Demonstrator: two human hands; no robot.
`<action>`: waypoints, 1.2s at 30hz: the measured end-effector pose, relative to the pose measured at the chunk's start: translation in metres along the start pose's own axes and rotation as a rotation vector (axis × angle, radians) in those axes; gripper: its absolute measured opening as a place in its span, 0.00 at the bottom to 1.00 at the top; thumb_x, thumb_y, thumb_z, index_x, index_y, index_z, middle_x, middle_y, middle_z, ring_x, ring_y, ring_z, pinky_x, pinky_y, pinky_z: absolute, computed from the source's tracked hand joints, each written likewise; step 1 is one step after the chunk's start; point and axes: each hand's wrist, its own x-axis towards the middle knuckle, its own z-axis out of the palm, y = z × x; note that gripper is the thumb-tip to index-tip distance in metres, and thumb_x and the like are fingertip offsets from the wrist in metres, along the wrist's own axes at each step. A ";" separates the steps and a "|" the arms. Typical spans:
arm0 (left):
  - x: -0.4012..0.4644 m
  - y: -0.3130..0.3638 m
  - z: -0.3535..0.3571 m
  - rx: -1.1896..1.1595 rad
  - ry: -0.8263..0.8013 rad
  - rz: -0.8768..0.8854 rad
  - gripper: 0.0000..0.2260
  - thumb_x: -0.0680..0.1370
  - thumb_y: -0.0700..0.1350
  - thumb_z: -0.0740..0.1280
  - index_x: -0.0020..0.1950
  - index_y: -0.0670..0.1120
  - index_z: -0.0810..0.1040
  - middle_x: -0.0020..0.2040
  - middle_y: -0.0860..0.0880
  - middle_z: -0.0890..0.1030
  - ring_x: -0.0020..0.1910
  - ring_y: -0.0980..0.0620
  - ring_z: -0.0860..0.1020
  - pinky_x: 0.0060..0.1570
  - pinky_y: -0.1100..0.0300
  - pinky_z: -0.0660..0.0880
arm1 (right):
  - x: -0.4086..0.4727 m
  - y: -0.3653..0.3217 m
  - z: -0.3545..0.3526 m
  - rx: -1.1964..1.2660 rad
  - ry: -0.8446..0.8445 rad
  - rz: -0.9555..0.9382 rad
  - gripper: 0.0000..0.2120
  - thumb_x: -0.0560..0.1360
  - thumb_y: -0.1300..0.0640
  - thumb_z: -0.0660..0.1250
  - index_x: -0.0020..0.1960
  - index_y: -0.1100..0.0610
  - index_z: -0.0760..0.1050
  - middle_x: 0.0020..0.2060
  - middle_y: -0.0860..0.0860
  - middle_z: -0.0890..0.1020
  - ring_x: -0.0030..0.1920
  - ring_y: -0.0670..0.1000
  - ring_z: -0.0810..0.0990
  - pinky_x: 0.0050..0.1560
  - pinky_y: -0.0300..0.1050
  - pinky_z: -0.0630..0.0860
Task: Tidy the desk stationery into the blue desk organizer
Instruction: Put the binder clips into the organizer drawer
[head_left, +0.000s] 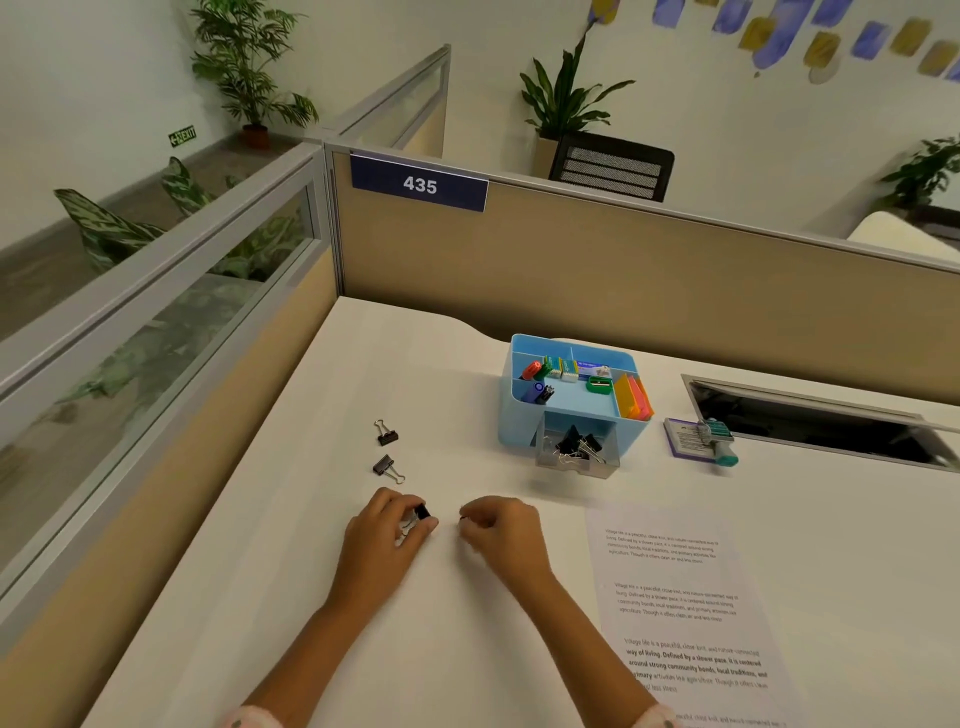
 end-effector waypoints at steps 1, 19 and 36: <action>-0.002 0.002 -0.001 -0.062 0.001 -0.037 0.08 0.74 0.48 0.71 0.50 0.47 0.79 0.47 0.55 0.76 0.40 0.58 0.77 0.41 0.68 0.73 | -0.002 0.001 -0.004 0.230 0.006 0.115 0.07 0.69 0.60 0.71 0.46 0.56 0.84 0.41 0.50 0.86 0.40 0.49 0.83 0.44 0.41 0.80; -0.047 0.046 0.023 0.169 0.028 0.226 0.18 0.70 0.48 0.73 0.60 0.55 0.77 0.52 0.54 0.78 0.51 0.51 0.75 0.44 0.57 0.71 | -0.047 -0.015 -0.004 1.574 -0.172 0.791 0.05 0.74 0.67 0.60 0.41 0.66 0.73 0.35 0.60 0.78 0.31 0.58 0.82 0.20 0.38 0.70; -0.047 0.003 0.001 0.232 -0.046 -0.013 0.06 0.71 0.51 0.72 0.46 0.55 0.80 0.47 0.57 0.73 0.46 0.53 0.73 0.45 0.56 0.65 | 0.038 -0.021 -0.124 0.262 0.193 0.222 0.13 0.75 0.67 0.64 0.58 0.60 0.78 0.55 0.57 0.78 0.53 0.53 0.77 0.53 0.45 0.77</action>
